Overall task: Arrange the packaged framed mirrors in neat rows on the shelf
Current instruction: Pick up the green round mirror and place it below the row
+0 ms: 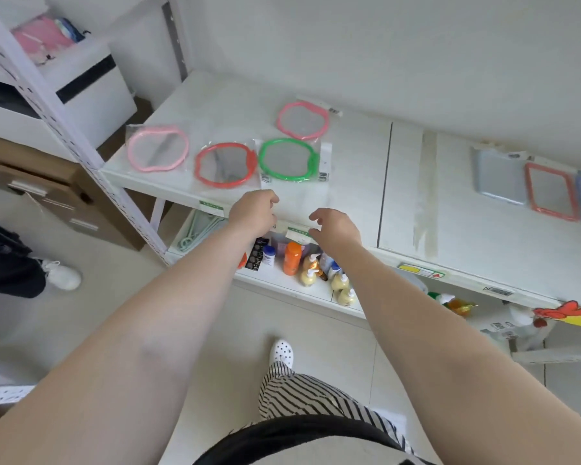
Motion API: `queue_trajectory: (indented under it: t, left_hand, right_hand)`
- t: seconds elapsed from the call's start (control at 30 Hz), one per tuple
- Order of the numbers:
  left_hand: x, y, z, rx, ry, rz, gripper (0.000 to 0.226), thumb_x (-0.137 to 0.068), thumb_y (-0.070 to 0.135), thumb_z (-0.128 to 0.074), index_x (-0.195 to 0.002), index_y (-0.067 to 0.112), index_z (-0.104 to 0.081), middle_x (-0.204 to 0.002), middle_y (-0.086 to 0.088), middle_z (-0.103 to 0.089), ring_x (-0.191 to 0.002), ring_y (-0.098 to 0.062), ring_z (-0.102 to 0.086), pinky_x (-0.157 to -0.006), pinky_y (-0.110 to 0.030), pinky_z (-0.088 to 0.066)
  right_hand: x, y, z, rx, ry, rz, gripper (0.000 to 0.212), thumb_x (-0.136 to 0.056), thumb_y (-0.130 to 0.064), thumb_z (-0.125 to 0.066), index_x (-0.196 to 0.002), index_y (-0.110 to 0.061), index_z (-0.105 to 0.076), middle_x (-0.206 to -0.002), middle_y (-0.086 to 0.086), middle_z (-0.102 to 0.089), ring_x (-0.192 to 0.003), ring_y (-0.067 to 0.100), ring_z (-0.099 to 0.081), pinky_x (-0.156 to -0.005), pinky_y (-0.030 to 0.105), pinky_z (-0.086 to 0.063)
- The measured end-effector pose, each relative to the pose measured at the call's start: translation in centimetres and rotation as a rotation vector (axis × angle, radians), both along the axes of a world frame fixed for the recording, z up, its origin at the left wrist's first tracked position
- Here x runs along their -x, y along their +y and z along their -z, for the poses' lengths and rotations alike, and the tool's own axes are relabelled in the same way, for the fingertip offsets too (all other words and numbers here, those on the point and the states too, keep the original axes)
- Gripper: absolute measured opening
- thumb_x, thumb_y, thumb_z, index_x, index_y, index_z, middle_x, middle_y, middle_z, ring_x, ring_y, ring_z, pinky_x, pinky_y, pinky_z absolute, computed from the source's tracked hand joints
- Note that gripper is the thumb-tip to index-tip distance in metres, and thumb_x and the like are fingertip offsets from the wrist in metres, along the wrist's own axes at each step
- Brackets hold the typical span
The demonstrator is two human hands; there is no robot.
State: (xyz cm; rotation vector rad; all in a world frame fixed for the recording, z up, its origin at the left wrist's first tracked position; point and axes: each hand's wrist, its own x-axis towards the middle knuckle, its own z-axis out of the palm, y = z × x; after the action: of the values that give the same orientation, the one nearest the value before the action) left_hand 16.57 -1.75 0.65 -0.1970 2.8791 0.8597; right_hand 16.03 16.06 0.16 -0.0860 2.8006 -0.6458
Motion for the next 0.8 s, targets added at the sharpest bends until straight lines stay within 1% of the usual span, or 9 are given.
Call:
queue_trajectory:
  t: [0.1,0.17,0.23,0.33,0.5,0.63,0.73,0.8]
  left_hand:
    - [2.9,-1.8,0.1,0.022,-0.009,0.005,0.047,-0.084,0.009,-0.058,-0.131,0.017,-0.054,-0.129,-0.004,-0.060,-0.121,-0.024,-0.055,-0.100,-0.034,-0.045]
    - [5.1,-3.1,0.1,0.032,-0.010,0.011,0.047,-0.085,0.009,-0.058,-0.131,0.016,-0.055,-0.129,-0.005,-0.061,-0.121,-0.025,-0.056,-0.099,-0.032,-0.044]
    - [7.0,-4.2,0.2,0.037,-0.018,0.013,0.043,-0.086,0.009,-0.057,-0.128,0.016,-0.057,-0.127,-0.006,-0.063,-0.119,-0.026,-0.057,-0.097,-0.031,-0.045]
    - [10.0,-5.6,0.6,0.045,-0.014,0.018,0.040,-0.087,0.010,-0.053,-0.126,0.017,-0.059,-0.124,-0.008,-0.065,-0.115,-0.029,-0.059,-0.092,-0.031,-0.047]
    - [14.2,-6.6,1.6,-0.001,-0.058,0.087,0.046,-0.084,0.007,-0.054,-0.129,0.015,-0.057,-0.127,-0.009,-0.062,-0.118,-0.028,-0.058,-0.097,-0.032,-0.047]
    - [18.2,-7.8,2.0,0.018,-0.068,0.193,0.047,-0.084,0.007,-0.054,-0.130,0.018,-0.055,-0.134,-0.006,-0.057,-0.123,-0.025,-0.055,-0.101,-0.032,-0.044]
    - [20.5,-8.8,2.2,0.043,-0.065,0.342,0.048,-0.084,0.008,-0.053,-0.130,0.018,-0.055,-0.136,-0.006,-0.056,-0.125,-0.024,-0.054,-0.104,-0.033,-0.043]
    - [21.4,-9.7,2.0,0.074,-0.054,0.466,0.046,-0.085,0.010,-0.055,-0.130,0.017,-0.055,-0.136,-0.006,-0.056,-0.125,-0.025,-0.053,-0.104,-0.031,-0.043]
  right_hand:
    - [3.1,-2.1,0.7,0.000,0.007,-0.028,0.035,-0.090,-0.020,-0.056,-0.124,-0.027,-0.059,-0.125,-0.002,-0.060,-0.112,0.019,-0.057,-0.082,0.029,-0.046]
    - [5.6,-3.4,0.9,0.004,0.023,-0.029,0.035,-0.090,-0.022,-0.057,-0.124,-0.026,-0.059,-0.126,-0.002,-0.060,-0.118,0.019,-0.054,-0.087,0.030,-0.045]
    - [7.6,-4.3,0.8,0.007,0.009,-0.017,0.035,-0.090,-0.024,-0.058,-0.124,-0.026,-0.059,-0.125,-0.002,-0.060,-0.119,0.019,-0.054,-0.089,0.031,-0.046]
    - [10.2,-5.4,0.8,0.000,0.000,0.006,0.034,-0.090,-0.023,-0.058,-0.124,-0.025,-0.059,-0.123,-0.001,-0.061,-0.116,0.020,-0.056,-0.088,0.032,-0.047]
    - [12.6,-6.4,0.6,-0.022,-0.011,0.083,0.036,-0.089,-0.021,-0.057,-0.124,-0.026,-0.060,-0.125,0.000,-0.061,-0.113,0.022,-0.059,-0.088,0.033,-0.051]
    - [13.7,-7.5,0.8,-0.021,-0.008,0.230,0.035,-0.089,-0.023,-0.058,-0.124,-0.027,-0.061,-0.127,-0.001,-0.061,-0.115,0.021,-0.058,-0.090,0.033,-0.051]
    - [13.7,-8.7,1.0,0.002,-0.006,0.399,0.034,-0.089,-0.022,-0.059,-0.123,-0.027,-0.062,-0.125,0.000,-0.062,-0.113,0.021,-0.059,-0.089,0.034,-0.052]
    - [13.4,-9.8,1.0,-0.002,0.000,0.511,0.034,-0.089,-0.023,-0.059,-0.122,-0.027,-0.062,-0.124,0.000,-0.062,-0.113,0.022,-0.059,-0.088,0.032,-0.051]
